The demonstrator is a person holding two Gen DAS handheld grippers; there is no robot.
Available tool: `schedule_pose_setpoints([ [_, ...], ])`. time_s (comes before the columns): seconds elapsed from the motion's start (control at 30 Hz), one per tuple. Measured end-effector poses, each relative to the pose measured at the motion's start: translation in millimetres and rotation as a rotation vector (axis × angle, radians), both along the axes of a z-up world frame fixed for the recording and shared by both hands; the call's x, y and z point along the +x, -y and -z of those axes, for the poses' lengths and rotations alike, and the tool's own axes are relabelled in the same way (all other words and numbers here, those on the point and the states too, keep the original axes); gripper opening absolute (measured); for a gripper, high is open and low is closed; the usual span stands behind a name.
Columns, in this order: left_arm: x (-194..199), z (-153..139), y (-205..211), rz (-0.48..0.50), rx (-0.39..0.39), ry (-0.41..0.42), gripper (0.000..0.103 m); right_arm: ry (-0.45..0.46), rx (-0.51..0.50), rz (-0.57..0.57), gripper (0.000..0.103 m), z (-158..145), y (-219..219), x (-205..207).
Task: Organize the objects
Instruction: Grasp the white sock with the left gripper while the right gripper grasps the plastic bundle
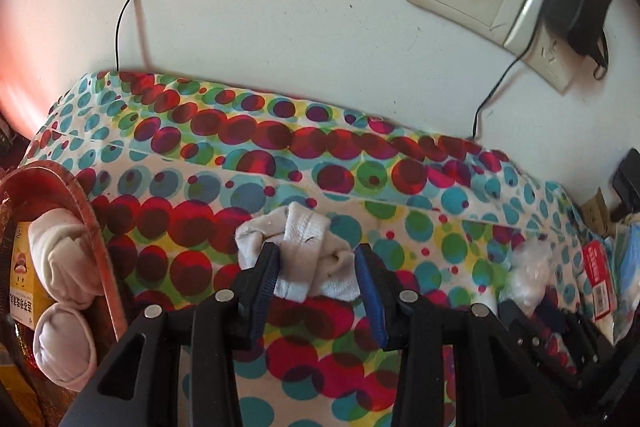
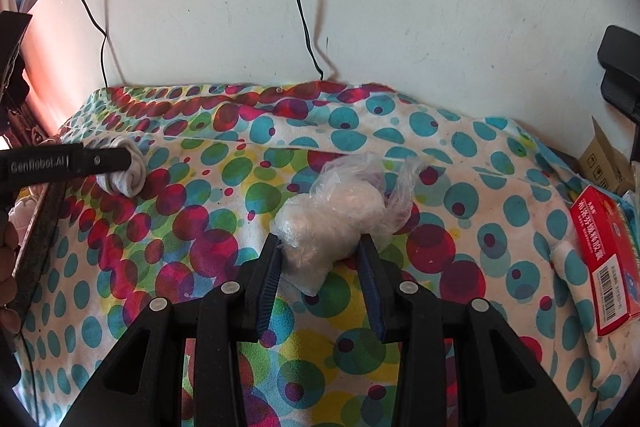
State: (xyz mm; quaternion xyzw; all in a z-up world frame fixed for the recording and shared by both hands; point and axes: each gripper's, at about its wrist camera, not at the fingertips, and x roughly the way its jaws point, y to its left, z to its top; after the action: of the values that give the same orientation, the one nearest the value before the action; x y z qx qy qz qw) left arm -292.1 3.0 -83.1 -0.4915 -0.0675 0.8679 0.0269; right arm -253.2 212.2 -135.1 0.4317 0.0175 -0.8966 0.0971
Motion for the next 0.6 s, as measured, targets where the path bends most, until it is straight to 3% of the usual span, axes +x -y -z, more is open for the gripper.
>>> schedule_pose_setpoints([
  [0.2, -11, 5, 8, -0.022, 0.037, 0.034, 0.04, -0.004, 0.073, -0.014, 0.04, 2, 13, 0],
  [0.27, -8, 6, 10, -0.027, 0.049, 0.022, 0.04, 0.0, 0.056, -0.013, 0.042, 2, 10, 0],
  [0.33, -6, 7, 9, -0.027, 0.042, 0.011, 0.04, 0.005, 0.047, -0.032, 0.052, 3, 11, 1],
  [0.4, -4, 10, 8, -0.025, 0.035, -0.005, 0.04, 0.015, 0.081, -0.07, 0.077, 5, 22, 1],
  [0.53, -3, 14, 6, -0.042, 0.022, -0.029, 0.041, 0.023, 0.063, -0.055, 0.079, 7, 20, -1],
  [0.6, -1, 15, 4, -0.04, 0.001, -0.048, 0.042, 0.028, 0.087, -0.06, 0.088, 9, 25, -2],
])
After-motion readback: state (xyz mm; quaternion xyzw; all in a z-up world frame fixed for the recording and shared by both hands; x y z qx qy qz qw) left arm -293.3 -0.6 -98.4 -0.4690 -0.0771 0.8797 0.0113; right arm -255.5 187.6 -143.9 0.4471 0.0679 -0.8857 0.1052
